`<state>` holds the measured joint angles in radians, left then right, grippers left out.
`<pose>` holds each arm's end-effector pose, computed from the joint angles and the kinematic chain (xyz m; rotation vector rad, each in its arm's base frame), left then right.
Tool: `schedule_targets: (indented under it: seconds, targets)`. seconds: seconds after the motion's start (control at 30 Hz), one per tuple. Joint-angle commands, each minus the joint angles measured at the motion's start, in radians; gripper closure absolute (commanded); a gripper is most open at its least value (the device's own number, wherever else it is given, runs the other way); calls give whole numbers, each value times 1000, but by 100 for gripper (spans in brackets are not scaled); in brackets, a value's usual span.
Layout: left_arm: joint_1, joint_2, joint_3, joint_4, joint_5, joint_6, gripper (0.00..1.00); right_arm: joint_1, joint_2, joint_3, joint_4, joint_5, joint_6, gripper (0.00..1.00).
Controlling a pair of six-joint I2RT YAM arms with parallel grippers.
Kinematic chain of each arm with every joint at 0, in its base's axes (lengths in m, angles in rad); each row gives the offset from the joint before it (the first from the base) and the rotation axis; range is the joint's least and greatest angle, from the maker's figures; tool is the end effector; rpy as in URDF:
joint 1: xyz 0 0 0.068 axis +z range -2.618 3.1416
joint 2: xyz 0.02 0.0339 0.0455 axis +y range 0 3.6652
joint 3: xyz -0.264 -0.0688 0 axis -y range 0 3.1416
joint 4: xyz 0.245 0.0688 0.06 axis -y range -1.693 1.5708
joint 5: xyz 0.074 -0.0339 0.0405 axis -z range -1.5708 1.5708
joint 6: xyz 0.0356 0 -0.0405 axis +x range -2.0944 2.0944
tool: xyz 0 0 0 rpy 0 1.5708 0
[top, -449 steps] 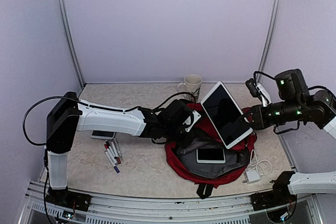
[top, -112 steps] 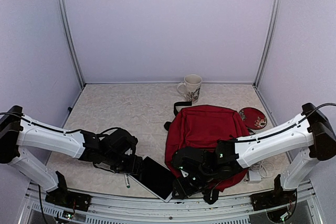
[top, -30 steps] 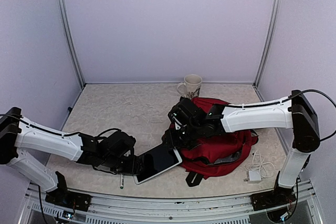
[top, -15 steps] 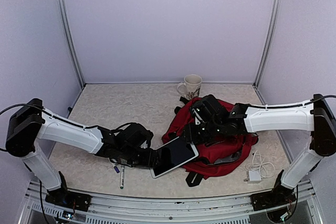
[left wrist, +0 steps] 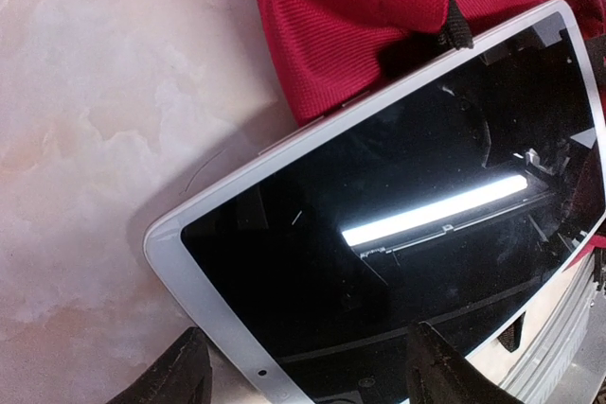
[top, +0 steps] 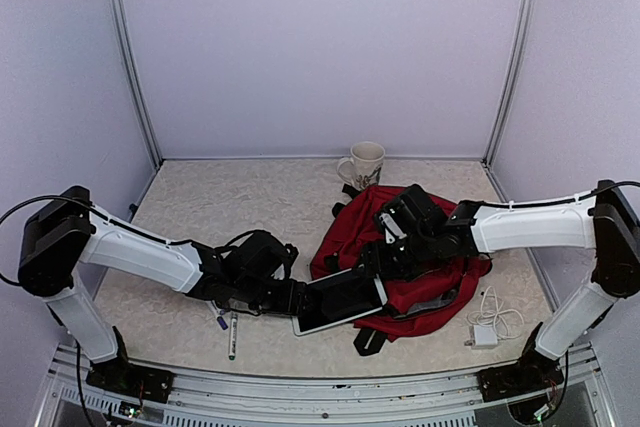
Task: Pack the student bag
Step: Pick up the pen from the center of the board, then pick up the pen from the corner of the board.
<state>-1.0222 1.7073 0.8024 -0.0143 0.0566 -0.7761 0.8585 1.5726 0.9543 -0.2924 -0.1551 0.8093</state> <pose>0.1656 -0.2749 0.1324 0.3542 2.6554 -0.7556 0.2062 0.2472 0.1981 -0.1378 2.6879 0.8231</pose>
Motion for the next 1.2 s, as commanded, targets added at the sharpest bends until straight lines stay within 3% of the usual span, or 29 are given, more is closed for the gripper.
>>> schedule_targets:
  seconds: [0.0,0.13,0.23,0.3,0.47,0.53,0.67,1.0,1.07,1.17]
  targets:
    - [-6,107,-20,46,94,15,32,6,40,7,119,-243,-13,29]
    - [-6,106,-17,46,89,16,32,-9,28,20,57,-160,-36,26]
    - [-6,106,-13,39,87,20,32,-23,28,38,6,-112,-69,14]
    - [-4,106,-12,36,86,21,32,-25,35,63,-37,-84,-97,12]
    - [-3,108,-10,31,81,21,32,-28,70,80,-38,-152,-128,23]
    - [-1,109,-9,28,81,23,32,-31,79,113,-95,-97,-145,23]
    - [2,109,-9,21,82,26,32,-40,48,180,-177,-5,-182,10]
    - [16,107,-9,19,81,31,32,-56,39,190,-220,21,-203,0]
    - [18,111,-10,19,83,32,32,-70,42,170,-220,21,-210,1]
    - [19,111,-11,17,83,34,32,-110,29,115,-171,-30,-213,12]
